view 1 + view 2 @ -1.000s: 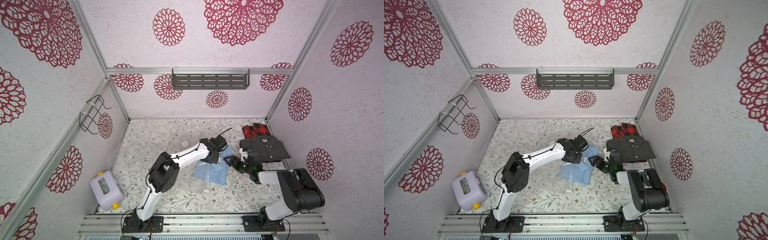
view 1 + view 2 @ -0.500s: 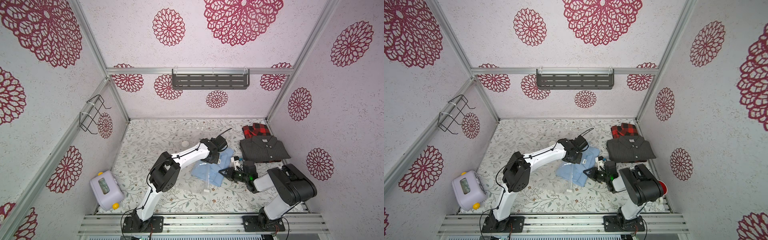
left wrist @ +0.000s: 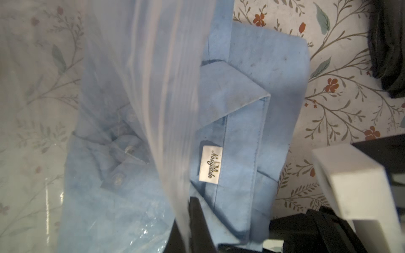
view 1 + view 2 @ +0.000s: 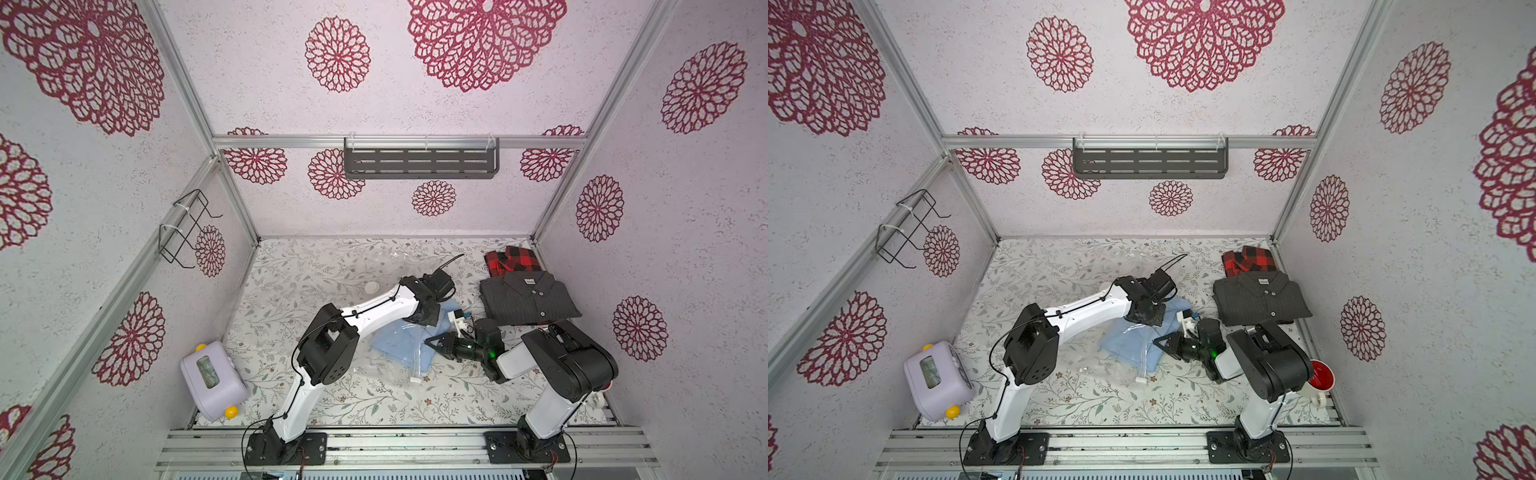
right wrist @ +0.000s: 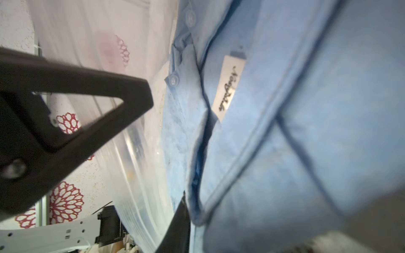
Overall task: Place the folded shirt into the vacuum bag
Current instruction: Place the shirt in the vacuum bag.
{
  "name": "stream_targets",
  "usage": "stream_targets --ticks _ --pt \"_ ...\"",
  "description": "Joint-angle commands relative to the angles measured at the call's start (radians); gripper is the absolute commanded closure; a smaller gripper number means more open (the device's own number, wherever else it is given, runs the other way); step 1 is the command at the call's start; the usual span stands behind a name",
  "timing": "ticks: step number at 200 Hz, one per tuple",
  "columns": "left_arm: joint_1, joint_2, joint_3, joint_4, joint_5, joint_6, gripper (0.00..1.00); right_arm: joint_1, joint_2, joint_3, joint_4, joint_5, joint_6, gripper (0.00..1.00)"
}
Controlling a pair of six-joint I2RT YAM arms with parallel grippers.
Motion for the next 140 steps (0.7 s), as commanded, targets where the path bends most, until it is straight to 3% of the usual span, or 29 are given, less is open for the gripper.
stream_targets --ticks 1,29,65,120,140 --pt "0.003 -0.054 -0.022 0.044 -0.002 -0.008 1.00 -0.020 -0.108 -0.005 -0.137 0.036 -0.104 0.50" --pt "0.003 -0.058 -0.034 0.045 -0.004 -0.008 1.00 -0.095 -0.238 -0.015 -0.293 0.093 -0.172 0.33" --pt "0.003 -0.066 -0.038 0.053 0.001 -0.008 1.00 -0.217 -0.302 0.005 -0.407 0.158 -0.227 0.27" --pt "-0.008 -0.072 -0.035 0.052 0.011 -0.006 1.00 -0.256 -0.062 0.119 -0.271 0.097 -0.189 0.26" --pt "-0.014 -0.071 -0.030 0.053 0.012 -0.004 1.00 -0.247 0.052 0.156 -0.126 0.018 -0.109 0.37"
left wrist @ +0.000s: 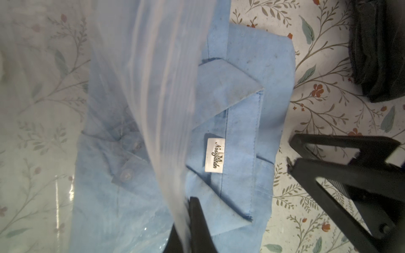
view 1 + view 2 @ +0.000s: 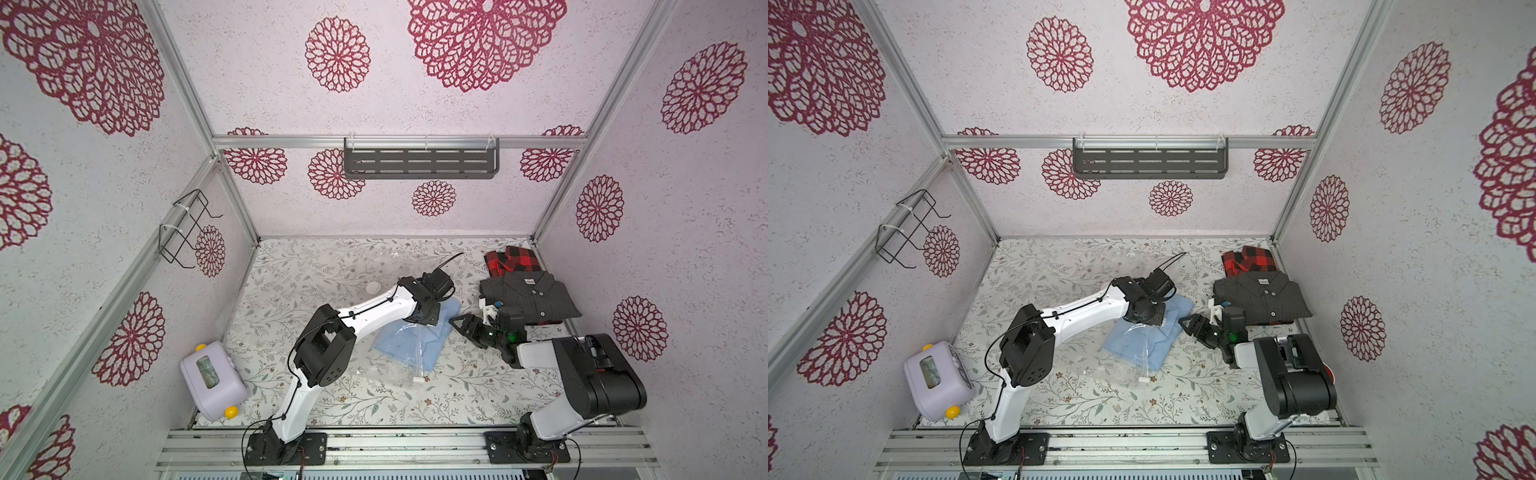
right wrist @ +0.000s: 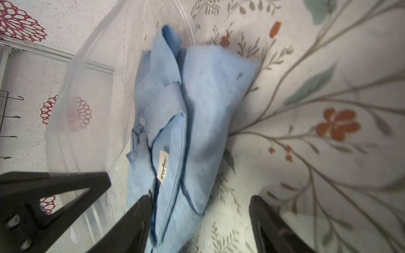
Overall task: Place the folded shirt into the vacuum bag
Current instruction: Place the shirt in the vacuum bag.
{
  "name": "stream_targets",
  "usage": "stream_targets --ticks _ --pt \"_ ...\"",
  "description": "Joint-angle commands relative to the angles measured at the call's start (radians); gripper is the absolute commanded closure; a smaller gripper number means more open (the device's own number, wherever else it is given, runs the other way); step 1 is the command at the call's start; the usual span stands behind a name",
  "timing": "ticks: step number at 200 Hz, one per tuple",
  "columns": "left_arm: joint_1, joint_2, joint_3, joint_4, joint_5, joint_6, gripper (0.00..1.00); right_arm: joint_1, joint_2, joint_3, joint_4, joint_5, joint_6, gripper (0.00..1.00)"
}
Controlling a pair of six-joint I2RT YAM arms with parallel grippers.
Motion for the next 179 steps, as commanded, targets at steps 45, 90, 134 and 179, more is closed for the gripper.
stream_targets --ticks 45,90,134,179 --pt "-0.021 -0.044 0.014 0.031 0.003 -0.002 1.00 0.068 0.169 0.077 0.311 -0.131 0.203 0.90" --pt "-0.033 -0.053 0.029 0.064 0.016 0.009 1.00 0.135 0.141 0.106 0.279 -0.064 0.199 1.00" --pt "-0.053 -0.083 0.023 0.118 0.053 -0.010 1.00 0.156 0.193 0.151 0.294 0.000 0.232 1.00" --pt "-0.063 -0.112 0.024 0.159 0.075 -0.025 1.00 0.179 0.258 0.223 0.306 0.010 0.271 1.00"
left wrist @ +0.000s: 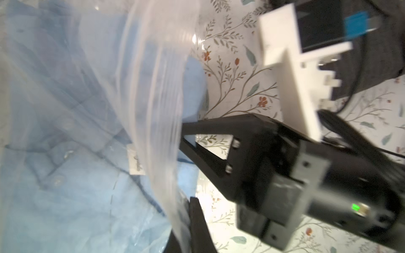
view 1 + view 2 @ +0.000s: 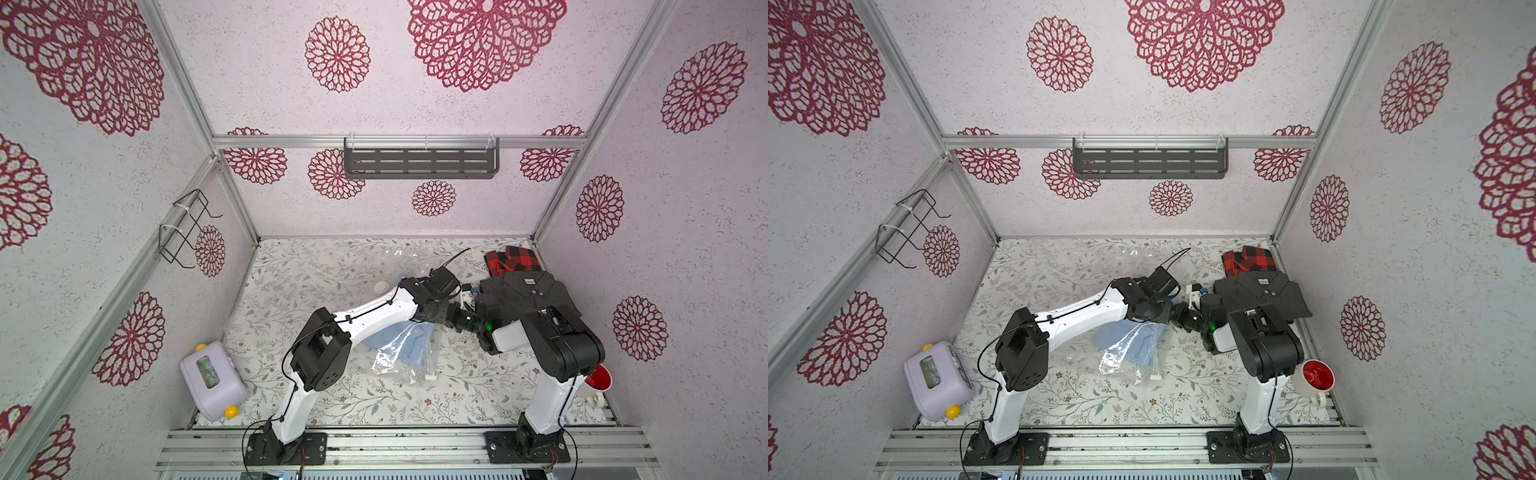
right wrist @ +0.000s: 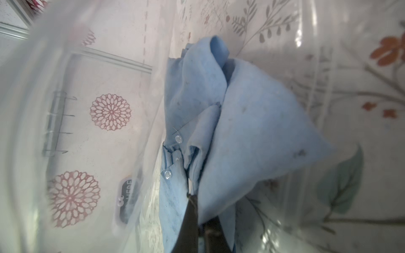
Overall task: Place the folded shirt into the vacuum bag
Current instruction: Place the shirt in the vacuum bag.
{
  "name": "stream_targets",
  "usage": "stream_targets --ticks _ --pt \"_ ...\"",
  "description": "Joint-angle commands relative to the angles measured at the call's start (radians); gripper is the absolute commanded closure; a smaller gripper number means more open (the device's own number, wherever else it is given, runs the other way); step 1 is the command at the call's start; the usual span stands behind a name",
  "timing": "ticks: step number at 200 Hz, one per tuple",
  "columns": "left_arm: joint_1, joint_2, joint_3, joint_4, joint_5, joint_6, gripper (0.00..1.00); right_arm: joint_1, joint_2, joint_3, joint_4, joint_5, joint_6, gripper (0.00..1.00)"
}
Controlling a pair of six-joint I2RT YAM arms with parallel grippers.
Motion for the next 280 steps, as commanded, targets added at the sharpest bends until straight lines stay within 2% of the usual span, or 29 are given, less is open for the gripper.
stream_targets --ticks 1,40,75,131,169,257,280 --pt "-0.024 -0.057 0.023 0.067 0.029 -0.010 1.00 0.022 0.025 0.047 0.053 0.013 0.036 1.00" --pt "-0.025 -0.094 0.008 0.085 0.028 -0.004 1.00 0.050 0.045 0.091 0.040 0.012 0.042 1.00" --pt "-0.033 -0.113 0.009 0.113 0.041 0.001 1.00 0.092 0.104 0.151 0.103 0.039 0.127 1.00" --pt "-0.051 -0.122 0.028 0.127 0.047 0.016 1.00 0.154 0.150 0.270 0.029 0.127 0.144 1.00" --pt "-0.062 -0.172 0.027 0.148 0.036 0.020 1.00 0.202 0.182 0.293 0.057 0.219 0.200 1.00" --pt "-0.103 -0.224 0.039 0.171 0.028 0.054 1.00 0.265 0.312 0.491 0.030 0.222 0.262 1.00" --pt "-0.122 -0.224 0.054 0.179 0.029 0.071 1.00 0.281 0.315 0.526 0.015 0.263 0.281 1.00"
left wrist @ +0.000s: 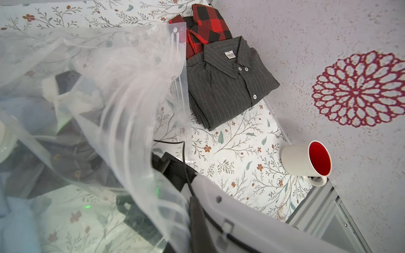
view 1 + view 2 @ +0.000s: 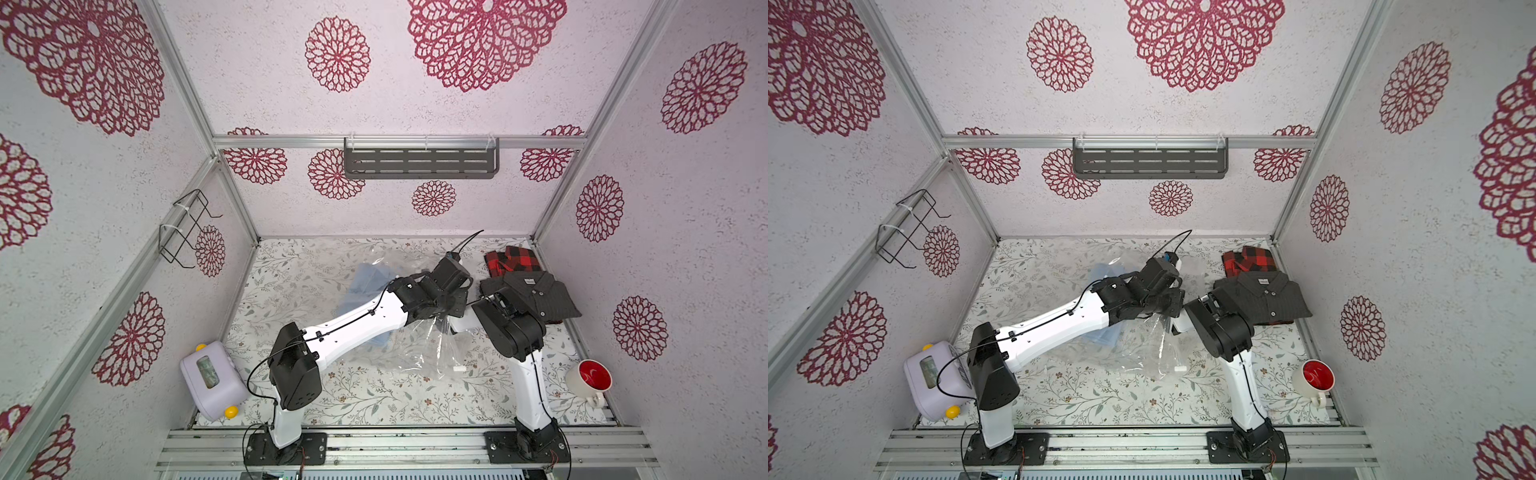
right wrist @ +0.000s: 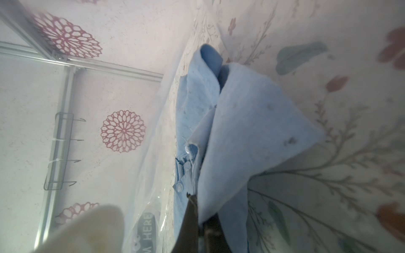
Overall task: Place the folded shirt into the vacuum bag
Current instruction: Place the shirt in the vacuum bag.
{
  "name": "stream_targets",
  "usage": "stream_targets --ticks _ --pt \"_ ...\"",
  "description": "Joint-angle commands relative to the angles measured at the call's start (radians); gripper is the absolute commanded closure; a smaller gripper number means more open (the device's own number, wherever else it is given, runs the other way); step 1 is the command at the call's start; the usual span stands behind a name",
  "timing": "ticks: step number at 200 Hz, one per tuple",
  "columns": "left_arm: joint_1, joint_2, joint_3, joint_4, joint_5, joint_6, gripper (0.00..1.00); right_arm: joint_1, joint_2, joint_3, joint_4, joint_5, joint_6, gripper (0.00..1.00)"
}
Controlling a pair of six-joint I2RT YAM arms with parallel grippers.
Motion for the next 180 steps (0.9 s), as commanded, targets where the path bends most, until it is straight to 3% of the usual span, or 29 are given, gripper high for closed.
stream_targets --ticks 1,87,129,148,180 --pt "-0.036 -0.038 0.046 0.069 0.020 0.034 1.00 0.023 -0.004 0.058 0.015 0.050 0.036 1.00" --pt "-0.106 -0.047 0.073 0.078 0.038 0.126 1.00 0.087 0.146 0.275 0.005 0.087 0.145 1.00" --pt "-0.105 -0.087 0.029 0.060 -0.003 0.148 1.00 0.092 0.092 0.256 -0.153 0.045 0.004 1.00" --pt "-0.097 -0.105 0.013 0.053 -0.010 0.156 1.00 0.080 0.055 0.199 -0.180 0.006 -0.044 0.83" --pt "-0.089 -0.119 0.013 0.034 -0.037 0.168 1.00 0.071 -0.017 0.084 -0.184 -0.013 -0.102 0.67"
